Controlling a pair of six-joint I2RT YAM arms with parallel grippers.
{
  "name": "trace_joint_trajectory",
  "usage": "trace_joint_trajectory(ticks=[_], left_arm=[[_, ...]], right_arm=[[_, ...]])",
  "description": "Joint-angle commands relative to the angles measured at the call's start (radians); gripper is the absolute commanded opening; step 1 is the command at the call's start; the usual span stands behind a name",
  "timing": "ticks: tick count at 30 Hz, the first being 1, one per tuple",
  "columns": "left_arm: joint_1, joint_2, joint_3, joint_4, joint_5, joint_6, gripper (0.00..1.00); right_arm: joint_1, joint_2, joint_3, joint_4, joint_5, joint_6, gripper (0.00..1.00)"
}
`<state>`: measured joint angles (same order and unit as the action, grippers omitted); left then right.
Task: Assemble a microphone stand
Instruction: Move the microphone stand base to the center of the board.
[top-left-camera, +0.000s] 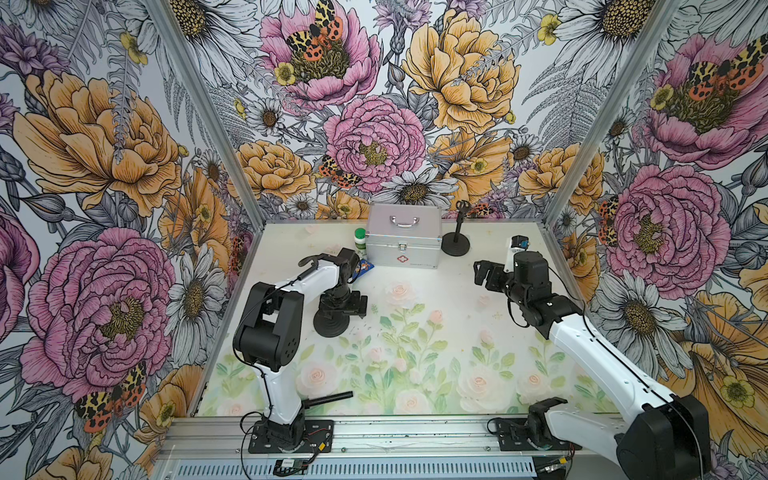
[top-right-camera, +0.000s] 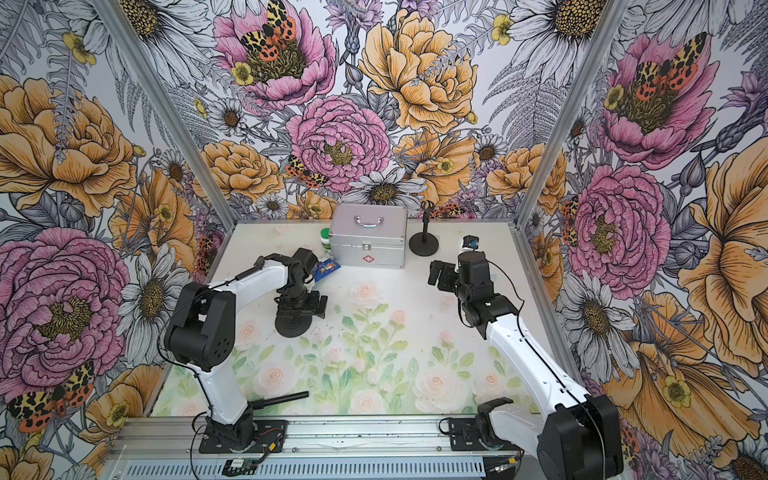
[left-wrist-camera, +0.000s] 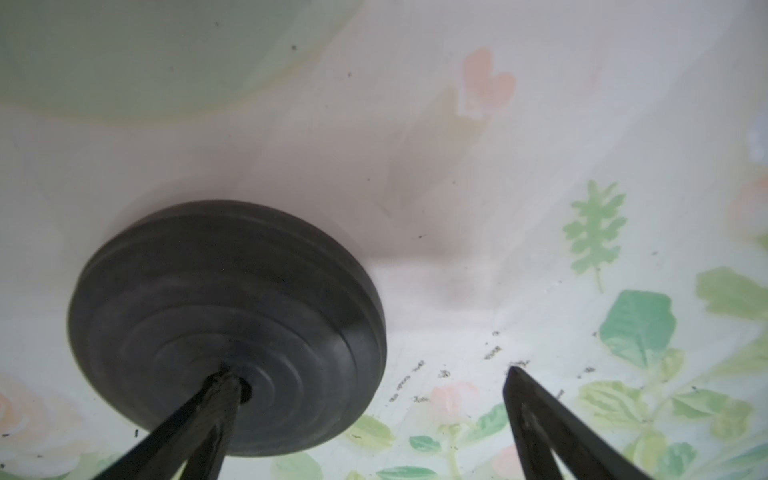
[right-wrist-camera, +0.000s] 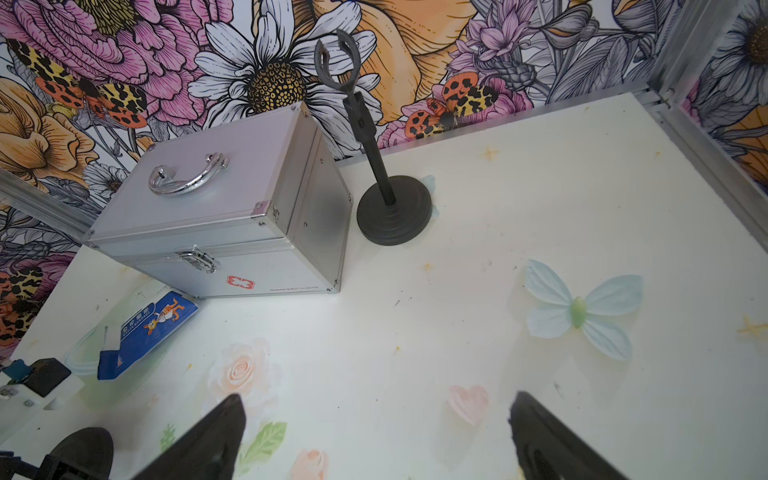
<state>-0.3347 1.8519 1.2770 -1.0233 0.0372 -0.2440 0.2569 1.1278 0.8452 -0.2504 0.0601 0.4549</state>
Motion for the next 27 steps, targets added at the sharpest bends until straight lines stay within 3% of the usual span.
trace_joint_trajectory(ticks=[1,8,11,19,27], left_arm=[[-0.020,0.020,-0.039,-0.011,0.149,-0.024,0.99],[-0.092,0.060,0.032,-0.009,0.196,-0.026,0.99],[-0.137,0.084,0.078,-0.008,0.283,-0.021,0.99],[-0.346,0.162,0.210,-0.009,0.436,0.006,0.99],[-0.478,0.224,0.294,-0.009,0.501,0.026,0.99]], right_arm=[[0.008,-0.021,-0.013,0.017,0.028,-0.016,1.00],[0.008,-0.016,-0.008,0.016,0.018,-0.020,1.00],[0.007,-0.029,-0.016,0.017,0.020,-0.024,1.00],[0.004,-0.023,-0.029,0.017,0.056,-0.006,1.00],[-0.015,-0.032,-0.041,-0.003,0.119,-0.006,1.00]])
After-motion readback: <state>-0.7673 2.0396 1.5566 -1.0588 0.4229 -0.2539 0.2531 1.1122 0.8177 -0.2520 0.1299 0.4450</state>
